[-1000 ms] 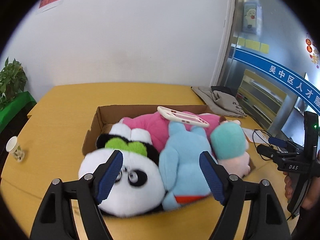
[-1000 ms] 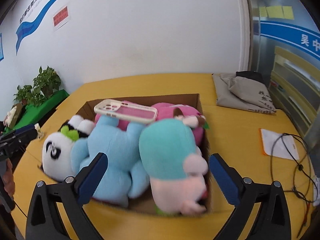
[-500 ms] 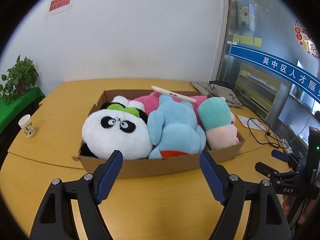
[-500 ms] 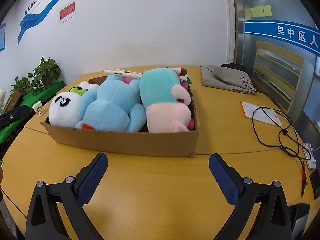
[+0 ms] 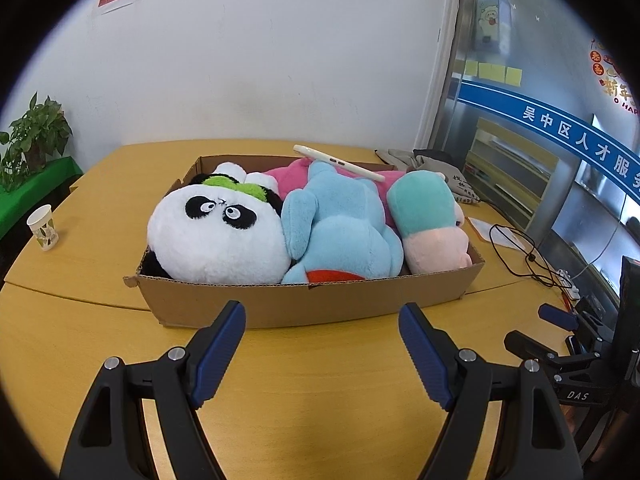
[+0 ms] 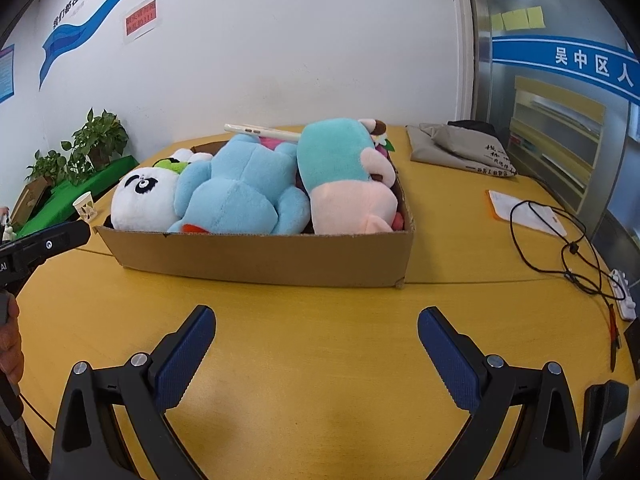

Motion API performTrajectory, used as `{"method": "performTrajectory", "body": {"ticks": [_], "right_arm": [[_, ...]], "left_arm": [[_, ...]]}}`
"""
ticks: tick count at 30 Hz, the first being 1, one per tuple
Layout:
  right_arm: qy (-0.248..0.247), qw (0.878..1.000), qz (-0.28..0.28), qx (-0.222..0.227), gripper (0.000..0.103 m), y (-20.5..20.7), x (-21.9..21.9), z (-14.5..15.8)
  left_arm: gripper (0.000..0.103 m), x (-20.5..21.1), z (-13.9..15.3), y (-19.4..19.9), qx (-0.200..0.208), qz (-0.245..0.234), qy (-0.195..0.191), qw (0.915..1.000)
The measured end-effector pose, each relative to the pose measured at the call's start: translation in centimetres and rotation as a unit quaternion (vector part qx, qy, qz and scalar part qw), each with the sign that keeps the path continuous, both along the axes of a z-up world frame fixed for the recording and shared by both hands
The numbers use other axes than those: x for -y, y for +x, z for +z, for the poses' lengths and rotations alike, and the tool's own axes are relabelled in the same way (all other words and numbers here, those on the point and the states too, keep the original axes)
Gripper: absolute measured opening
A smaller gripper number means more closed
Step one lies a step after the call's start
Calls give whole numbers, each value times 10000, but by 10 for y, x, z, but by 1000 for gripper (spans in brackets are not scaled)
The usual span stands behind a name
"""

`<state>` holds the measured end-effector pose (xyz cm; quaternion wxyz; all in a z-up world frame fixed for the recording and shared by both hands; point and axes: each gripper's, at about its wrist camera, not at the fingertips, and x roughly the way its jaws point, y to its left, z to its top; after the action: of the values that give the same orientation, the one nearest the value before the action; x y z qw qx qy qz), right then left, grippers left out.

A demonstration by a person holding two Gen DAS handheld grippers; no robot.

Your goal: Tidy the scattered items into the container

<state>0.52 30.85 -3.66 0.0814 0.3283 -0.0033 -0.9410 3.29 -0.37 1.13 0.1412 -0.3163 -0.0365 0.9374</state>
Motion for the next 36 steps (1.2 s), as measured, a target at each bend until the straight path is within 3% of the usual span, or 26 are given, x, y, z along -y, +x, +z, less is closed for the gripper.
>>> {"method": "performTrajectory", "body": {"ticks": [13,36], "right_arm": [[38,9999,-141,-6,103,3,-10,-1],[128,9998,69,-109,103,9,11,1]], "left_arm": [[79,-10,-7,-1,54,-75,-88,9999],[79,11,-21,0,224,169,-55,9996]]}}
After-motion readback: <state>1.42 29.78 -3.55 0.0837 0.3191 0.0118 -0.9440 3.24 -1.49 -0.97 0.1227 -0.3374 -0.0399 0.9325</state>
